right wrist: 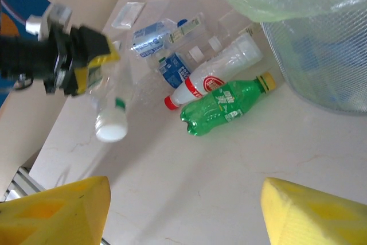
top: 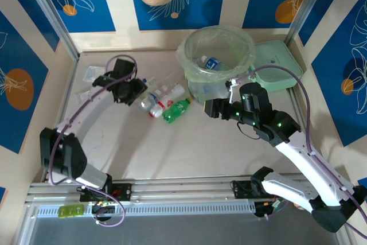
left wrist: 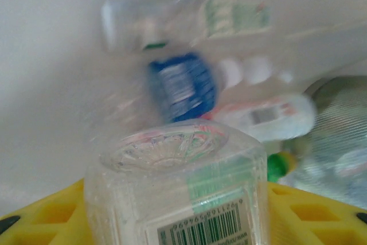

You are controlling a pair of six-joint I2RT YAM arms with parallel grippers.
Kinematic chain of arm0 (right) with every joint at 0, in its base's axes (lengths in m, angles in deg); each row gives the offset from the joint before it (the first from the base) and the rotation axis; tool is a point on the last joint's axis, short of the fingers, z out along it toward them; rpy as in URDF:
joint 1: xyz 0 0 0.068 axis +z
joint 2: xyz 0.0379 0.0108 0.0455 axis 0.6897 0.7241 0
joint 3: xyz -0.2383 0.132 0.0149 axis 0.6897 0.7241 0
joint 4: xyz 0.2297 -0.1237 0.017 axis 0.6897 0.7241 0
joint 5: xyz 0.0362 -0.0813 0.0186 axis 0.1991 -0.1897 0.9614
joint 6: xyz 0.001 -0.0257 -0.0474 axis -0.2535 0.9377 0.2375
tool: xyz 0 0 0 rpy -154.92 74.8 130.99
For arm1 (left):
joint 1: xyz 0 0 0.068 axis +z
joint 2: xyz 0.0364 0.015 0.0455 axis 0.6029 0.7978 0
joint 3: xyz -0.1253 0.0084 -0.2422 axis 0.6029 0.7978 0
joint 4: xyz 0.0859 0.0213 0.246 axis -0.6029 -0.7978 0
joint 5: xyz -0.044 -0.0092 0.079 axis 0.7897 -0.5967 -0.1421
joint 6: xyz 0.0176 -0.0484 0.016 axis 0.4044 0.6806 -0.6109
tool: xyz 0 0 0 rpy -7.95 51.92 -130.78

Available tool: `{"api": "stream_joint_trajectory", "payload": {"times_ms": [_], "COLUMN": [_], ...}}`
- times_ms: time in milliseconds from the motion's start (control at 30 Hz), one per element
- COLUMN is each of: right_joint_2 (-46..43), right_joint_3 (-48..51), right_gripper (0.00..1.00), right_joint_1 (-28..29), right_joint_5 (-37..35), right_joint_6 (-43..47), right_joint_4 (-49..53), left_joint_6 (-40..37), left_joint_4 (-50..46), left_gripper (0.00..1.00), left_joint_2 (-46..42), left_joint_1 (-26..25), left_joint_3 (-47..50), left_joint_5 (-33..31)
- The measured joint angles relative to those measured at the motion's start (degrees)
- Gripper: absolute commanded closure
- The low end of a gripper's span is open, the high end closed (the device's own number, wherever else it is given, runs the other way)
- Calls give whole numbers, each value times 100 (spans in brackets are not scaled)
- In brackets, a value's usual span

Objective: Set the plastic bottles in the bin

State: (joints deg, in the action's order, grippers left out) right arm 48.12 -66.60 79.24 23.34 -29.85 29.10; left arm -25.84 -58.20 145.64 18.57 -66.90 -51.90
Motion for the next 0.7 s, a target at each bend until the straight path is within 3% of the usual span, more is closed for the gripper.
{"api": "stream_joint_trajectory", "payload": {"times_ms": [133,400,700], "right_joint_2": [-131,-42,-2], "right_joint_3": [245,468,498], "right_gripper": [30,30,30], "right_joint_1": [4,127,155], "right_joint_5": [142,229,221], "right_joint_6": [-81,-166,-164], "right_joint_4": [-70,-179,-271], "left_joint_6": [190,601,988], "left_joint_4": [170,544,573], "left_gripper": [55,55,24], "left_joint_2": [-863,-973,-841], "left_joint_1": [-63,-446,-507], "left_joint_3": [1375,2717,2752], "left_joint_5": [-24,-151,-216]}}
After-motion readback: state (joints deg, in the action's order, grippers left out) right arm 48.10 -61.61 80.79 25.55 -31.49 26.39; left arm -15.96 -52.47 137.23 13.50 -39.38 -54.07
